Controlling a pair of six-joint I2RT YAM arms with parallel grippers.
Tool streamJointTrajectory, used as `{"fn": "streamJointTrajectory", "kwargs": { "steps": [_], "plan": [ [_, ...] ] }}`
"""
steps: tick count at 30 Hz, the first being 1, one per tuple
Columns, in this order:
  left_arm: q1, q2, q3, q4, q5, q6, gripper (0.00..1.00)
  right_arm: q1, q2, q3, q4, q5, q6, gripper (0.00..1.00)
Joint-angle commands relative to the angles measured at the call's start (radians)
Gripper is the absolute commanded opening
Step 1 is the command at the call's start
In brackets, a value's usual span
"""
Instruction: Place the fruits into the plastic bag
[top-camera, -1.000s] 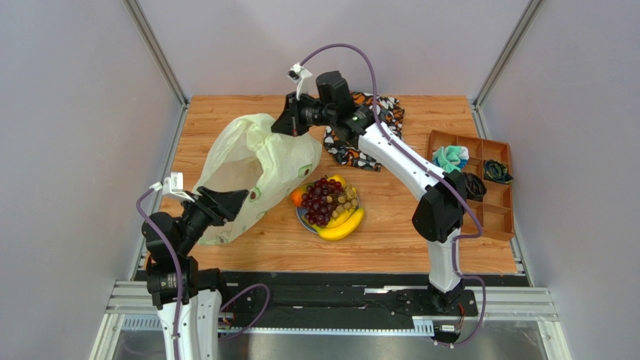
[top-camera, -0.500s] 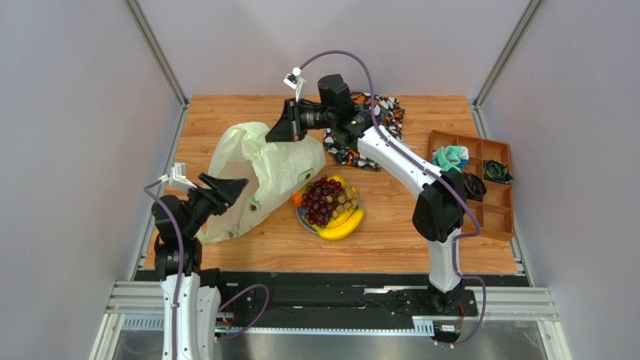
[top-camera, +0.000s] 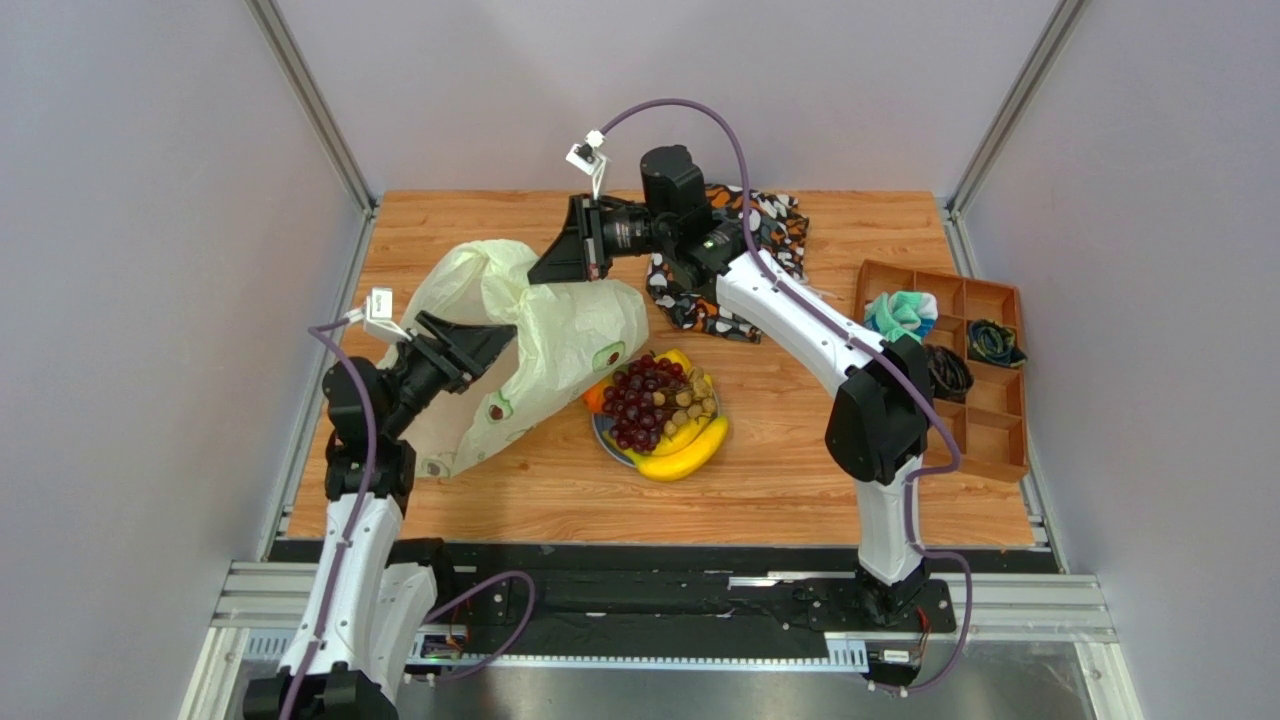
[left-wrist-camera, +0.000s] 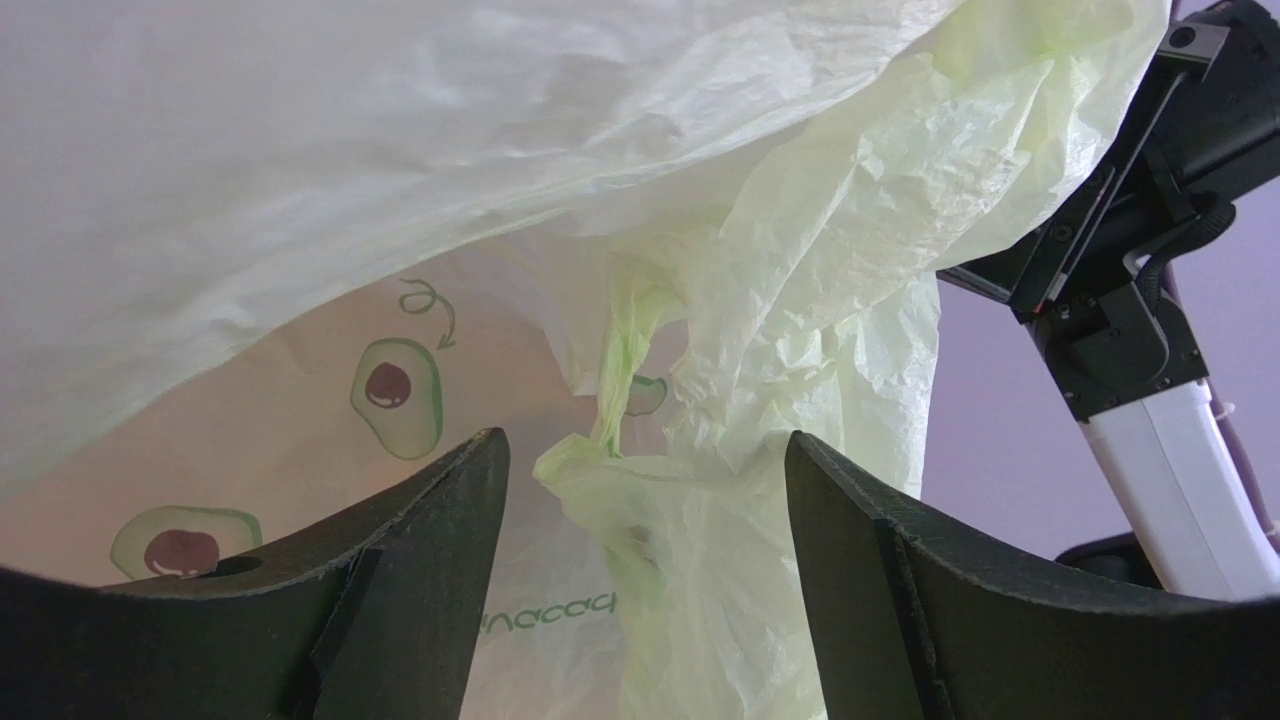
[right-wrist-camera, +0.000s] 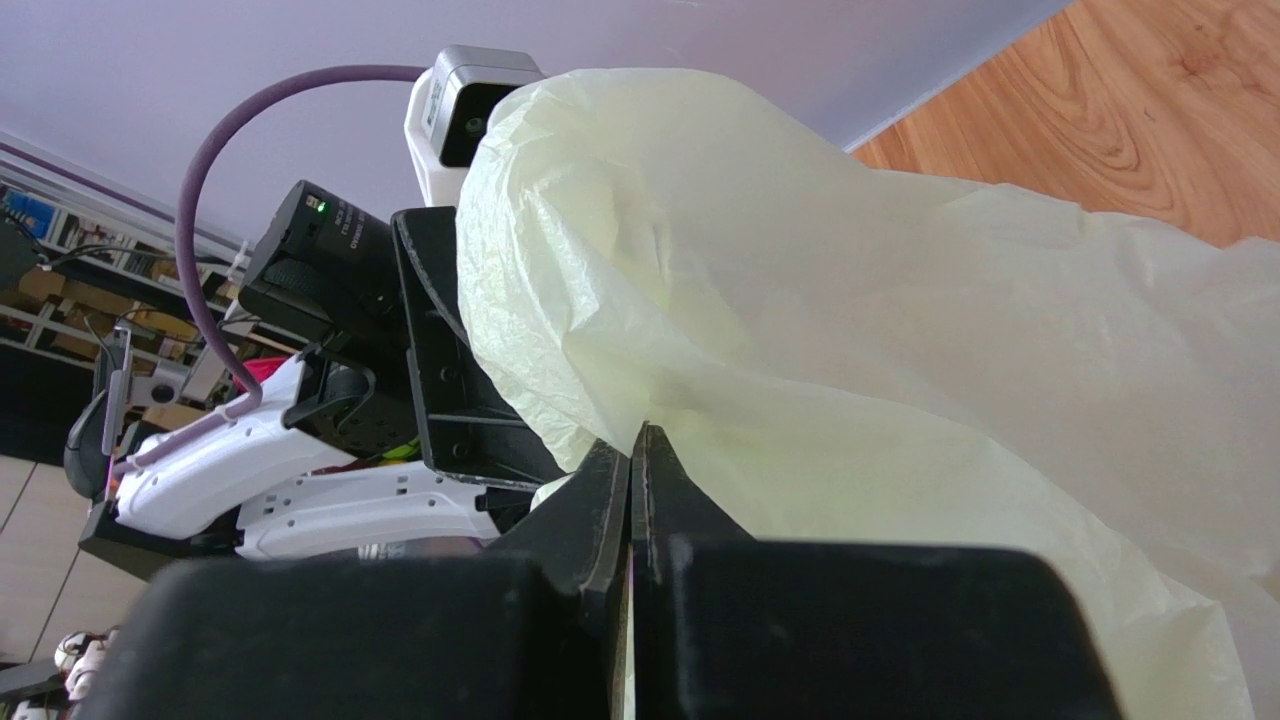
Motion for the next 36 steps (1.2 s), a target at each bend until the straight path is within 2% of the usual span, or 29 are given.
{"fn": "streamJointTrajectory", "kwargs": {
  "steps": [1, 4, 7, 8, 10, 11, 13, 15, 17, 18, 19, 21, 22, 23, 24, 25, 26, 28, 32, 36],
  "plan": [
    [-0.044, 0.065, 0.030, 0.188, 0.018, -0.008, 0.77, 0.009, -0.009, 0.020, 0.019, -0.033, 0.004, 0.00],
    [-0.075, 0.112, 0.045, 0.282, 0.021, -0.033, 0.73, 0.018, 0.005, 0.052, -0.038, -0.030, -0.030, 0.00],
    [-0.090, 0.125, 0.077, 0.316, 0.047, -0.033, 0.49, 0.021, 0.009, 0.055, -0.047, -0.018, -0.038, 0.00],
    [-0.092, 0.117, 0.082, 0.326, 0.047, -0.039, 0.35, 0.023, 0.012, 0.061, -0.052, -0.017, -0.041, 0.00],
    [-0.090, 0.071, 0.079, 0.320, 0.015, -0.040, 0.22, 0.021, 0.020, 0.078, -0.088, -0.003, -0.076, 0.00],
    [-0.092, 0.051, 0.076, 0.297, 0.000, -0.037, 0.11, 0.024, 0.025, 0.087, -0.101, -0.001, -0.087, 0.00],
    [-0.092, -0.006, 0.076, 0.265, -0.038, -0.020, 0.01, 0.024, 0.038, 0.118, -0.128, 0.014, -0.100, 0.00],
    [-0.092, -0.067, 0.096, 0.170, -0.066, 0.015, 0.00, 0.023, 0.055, 0.142, -0.157, 0.037, -0.117, 0.00],
    [-0.092, -0.111, 0.178, -0.084, -0.106, 0.137, 0.00, 0.026, 0.063, 0.158, -0.187, 0.100, -0.143, 0.00],
    [-0.093, -0.151, 0.214, -0.188, -0.174, 0.191, 0.00, 0.029, 0.068, 0.165, -0.219, 0.120, -0.159, 0.00],
    [-0.092, -0.168, 0.252, -0.394, -0.219, 0.290, 0.00, 0.031, 0.068, 0.179, -0.234, 0.170, -0.171, 0.00],
    [-0.092, -0.199, 0.352, -0.563, -0.384, 0.357, 0.00, 0.043, 0.066, 0.185, -0.256, 0.216, -0.212, 0.02],
    [-0.092, -0.204, 0.375, -0.662, -0.426, 0.406, 0.00, 0.049, 0.066, 0.196, -0.263, 0.268, -0.222, 0.09],
    [-0.092, -0.208, 0.410, -0.701, -0.460, 0.426, 0.00, 0.055, 0.068, 0.205, -0.268, 0.286, -0.228, 0.19],
    [-0.092, -0.207, 0.421, -0.729, -0.503, 0.441, 0.00, 0.060, 0.068, 0.217, -0.277, 0.298, -0.234, 0.34],
    [-0.092, -0.204, 0.432, -0.769, -0.515, 0.457, 0.00, 0.061, 0.071, 0.230, -0.285, 0.325, -0.237, 0.56],
    [-0.092, -0.198, 0.448, -0.786, -0.526, 0.461, 0.00, 0.066, 0.074, 0.257, -0.292, 0.335, -0.240, 0.63],
    [-0.092, -0.175, 0.462, -0.832, -0.554, 0.463, 0.00, 0.070, 0.063, 0.273, -0.319, 0.374, -0.269, 0.72],
    [-0.092, -0.135, 0.484, -0.846, -0.580, 0.452, 0.00, 0.107, -0.030, 0.201, -0.322, 0.483, -0.393, 0.75],
    [-0.092, -0.057, 0.513, -0.846, -0.536, 0.426, 0.00, 0.188, -0.188, 0.000, -0.280, 0.615, -0.557, 0.78]
  ]
}}
